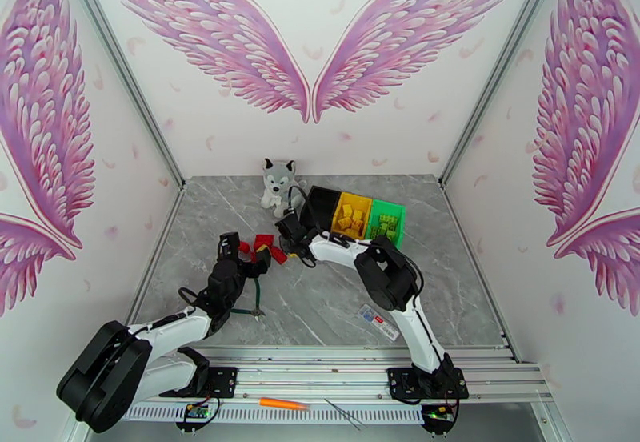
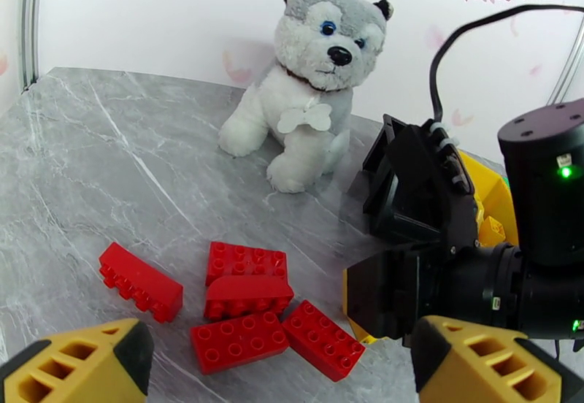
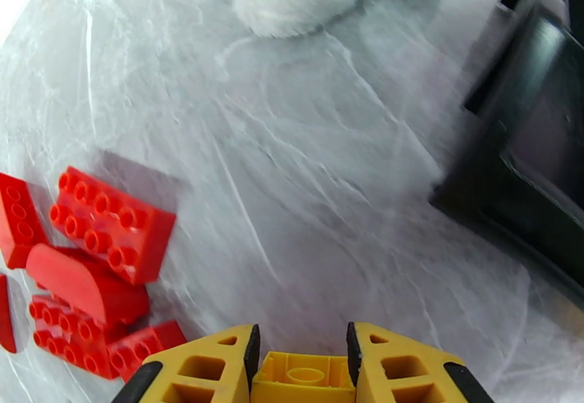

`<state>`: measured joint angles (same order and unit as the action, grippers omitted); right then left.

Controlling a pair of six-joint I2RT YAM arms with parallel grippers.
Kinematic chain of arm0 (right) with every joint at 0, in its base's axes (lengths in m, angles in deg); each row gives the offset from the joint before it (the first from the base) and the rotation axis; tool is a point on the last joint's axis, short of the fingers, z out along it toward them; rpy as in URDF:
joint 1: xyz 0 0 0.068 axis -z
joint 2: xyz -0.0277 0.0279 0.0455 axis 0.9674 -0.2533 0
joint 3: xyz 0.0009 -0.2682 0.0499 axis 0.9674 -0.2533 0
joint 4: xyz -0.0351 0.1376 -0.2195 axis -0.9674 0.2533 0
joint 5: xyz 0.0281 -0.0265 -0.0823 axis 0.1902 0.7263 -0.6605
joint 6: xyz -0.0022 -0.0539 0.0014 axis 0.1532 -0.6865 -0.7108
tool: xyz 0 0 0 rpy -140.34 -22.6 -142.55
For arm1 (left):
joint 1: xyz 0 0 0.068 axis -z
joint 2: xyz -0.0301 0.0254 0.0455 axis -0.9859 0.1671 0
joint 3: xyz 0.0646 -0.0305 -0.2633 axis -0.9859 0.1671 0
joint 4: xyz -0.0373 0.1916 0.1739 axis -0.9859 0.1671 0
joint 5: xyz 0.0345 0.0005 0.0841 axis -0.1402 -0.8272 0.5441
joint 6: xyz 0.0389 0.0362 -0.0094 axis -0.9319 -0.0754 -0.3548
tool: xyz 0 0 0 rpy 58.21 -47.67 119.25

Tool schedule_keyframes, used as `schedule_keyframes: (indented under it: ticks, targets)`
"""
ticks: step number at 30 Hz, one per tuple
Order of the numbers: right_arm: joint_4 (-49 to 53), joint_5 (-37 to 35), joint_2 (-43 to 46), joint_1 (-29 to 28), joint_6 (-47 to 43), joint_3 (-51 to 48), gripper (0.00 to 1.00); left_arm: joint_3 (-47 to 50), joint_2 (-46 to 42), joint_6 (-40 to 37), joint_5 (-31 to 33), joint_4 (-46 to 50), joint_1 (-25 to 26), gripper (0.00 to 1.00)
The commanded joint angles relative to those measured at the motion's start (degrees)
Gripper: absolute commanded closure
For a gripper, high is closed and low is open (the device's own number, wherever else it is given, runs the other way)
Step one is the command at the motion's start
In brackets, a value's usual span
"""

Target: Sort the legos into containers by color

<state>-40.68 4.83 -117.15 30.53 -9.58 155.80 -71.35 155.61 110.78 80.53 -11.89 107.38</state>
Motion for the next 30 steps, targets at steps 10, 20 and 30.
schedule_keyframes:
  ticks: [10, 20, 30]
  targets:
    - [-0.41, -6.51, 16.42, 3.33, -2.63, -12.63, 0.71, -10.15, 14.13, -2.34, -5.53, -2.37, 4.61, 0.01]
    - [2.88, -6.05, 22.8, 16.34, -5.38, -13.32, 0.7, -22.51, 25.69, -6.4, -4.48, -1.12, 12.13, 0.01]
    - [9.95, -5.55, 14.8, 21.85, -6.01, 0.62, 0.55, -25.98, 28.56, -8.22, -2.16, -1.32, 13.25, 0.01]
